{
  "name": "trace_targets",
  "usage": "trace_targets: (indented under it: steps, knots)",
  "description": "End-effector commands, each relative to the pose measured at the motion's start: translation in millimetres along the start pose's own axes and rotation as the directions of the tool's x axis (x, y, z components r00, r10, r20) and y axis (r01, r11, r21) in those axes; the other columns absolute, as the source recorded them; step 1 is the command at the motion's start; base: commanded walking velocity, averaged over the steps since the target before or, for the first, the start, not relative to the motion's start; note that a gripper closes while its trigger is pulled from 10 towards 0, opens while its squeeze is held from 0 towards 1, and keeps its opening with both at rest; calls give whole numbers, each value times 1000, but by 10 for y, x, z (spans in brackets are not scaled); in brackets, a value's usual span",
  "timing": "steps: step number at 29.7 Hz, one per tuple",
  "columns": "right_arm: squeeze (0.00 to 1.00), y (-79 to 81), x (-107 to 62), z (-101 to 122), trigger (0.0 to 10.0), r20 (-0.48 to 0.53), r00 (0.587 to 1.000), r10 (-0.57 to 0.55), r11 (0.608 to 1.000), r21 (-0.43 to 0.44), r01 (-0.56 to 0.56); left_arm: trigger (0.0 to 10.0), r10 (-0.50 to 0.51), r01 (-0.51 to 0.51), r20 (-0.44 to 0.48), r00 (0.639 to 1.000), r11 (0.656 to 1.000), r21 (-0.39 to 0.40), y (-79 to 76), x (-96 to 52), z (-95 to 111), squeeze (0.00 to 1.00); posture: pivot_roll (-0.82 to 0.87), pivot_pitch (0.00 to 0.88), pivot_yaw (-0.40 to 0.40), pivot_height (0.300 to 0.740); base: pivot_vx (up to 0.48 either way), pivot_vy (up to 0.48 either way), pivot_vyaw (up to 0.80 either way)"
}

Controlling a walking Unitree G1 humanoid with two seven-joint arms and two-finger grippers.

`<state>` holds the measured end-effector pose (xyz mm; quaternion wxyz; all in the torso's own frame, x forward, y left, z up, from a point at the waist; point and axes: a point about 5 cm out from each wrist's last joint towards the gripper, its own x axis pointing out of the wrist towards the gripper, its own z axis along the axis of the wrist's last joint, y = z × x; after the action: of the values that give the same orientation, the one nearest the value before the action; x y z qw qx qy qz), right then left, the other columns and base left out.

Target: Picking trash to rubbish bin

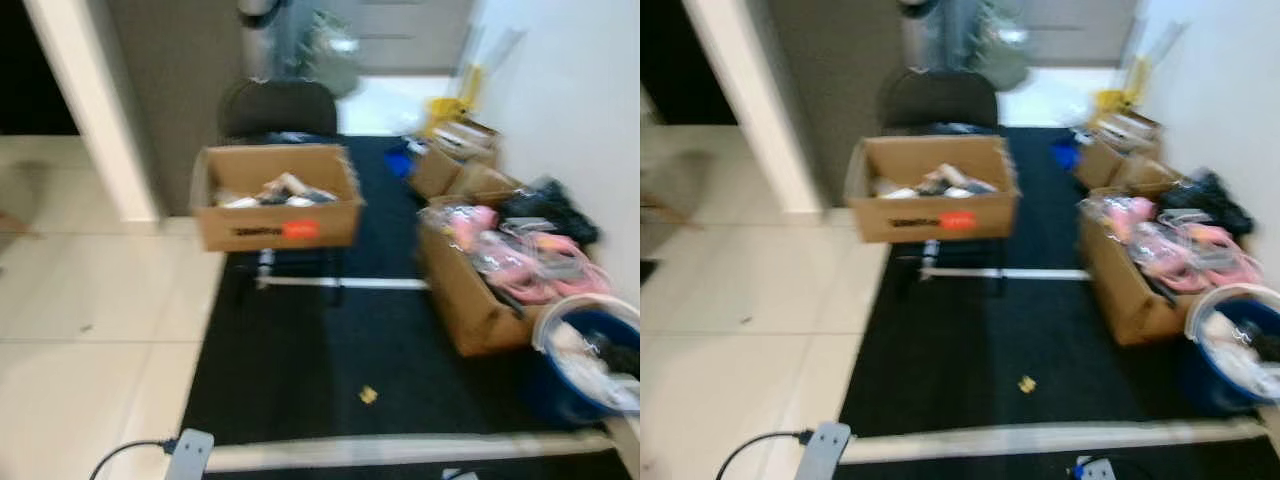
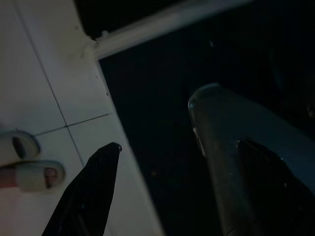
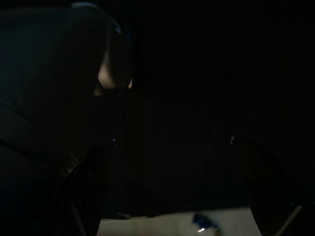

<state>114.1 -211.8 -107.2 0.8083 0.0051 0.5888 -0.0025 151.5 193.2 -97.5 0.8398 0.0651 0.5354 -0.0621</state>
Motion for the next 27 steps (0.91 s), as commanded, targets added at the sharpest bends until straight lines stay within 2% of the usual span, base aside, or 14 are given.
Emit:
trace_targets:
  steps: [1, 13, 19, 25, 27]
  knots:
    - [0, 34, 6, -24, 10000, -14, 1000, 6, 1000, -17, -7, 10000, -3, 3, -33, 999, 1000, 1, -7, -5, -78, 0, -6, 76, 14, 740, 0, 0, -788]
    - [0, 29, 4, -85, 10000, -37, 999, -12, 999, -33, 11, 10000, 4, -4, -33, 999, 1000, 4, 1, -6, -75, 0, -7, 81, 17, 740, 0, 0, -785]
    - [0, 20, 2, -98, 10000, -48, 998, -28, 997, -68, 24, 10000, 7, -6, -38, 999, 1000, 13, 5, -6, -73, 0, 1, 76, 18, 740, 0, 0, -782]
    - [0, 6, 2, -83, 10000, -50, 998, -48, 992, -116, 42, 10000, 3, -1, -41, 999, 998, 59, 8, -4, -57, 0, 6, 78, 14, 740, 0, 0, -780]
    - [0, 6, 3, -73, 10000, -50, 997, -51, 991, -126, 44, 10000, -3, 9, -49, 999, 993, 118, 10, -3, -42, 0, 8, 80, 12, 740, 0, 0, -775]
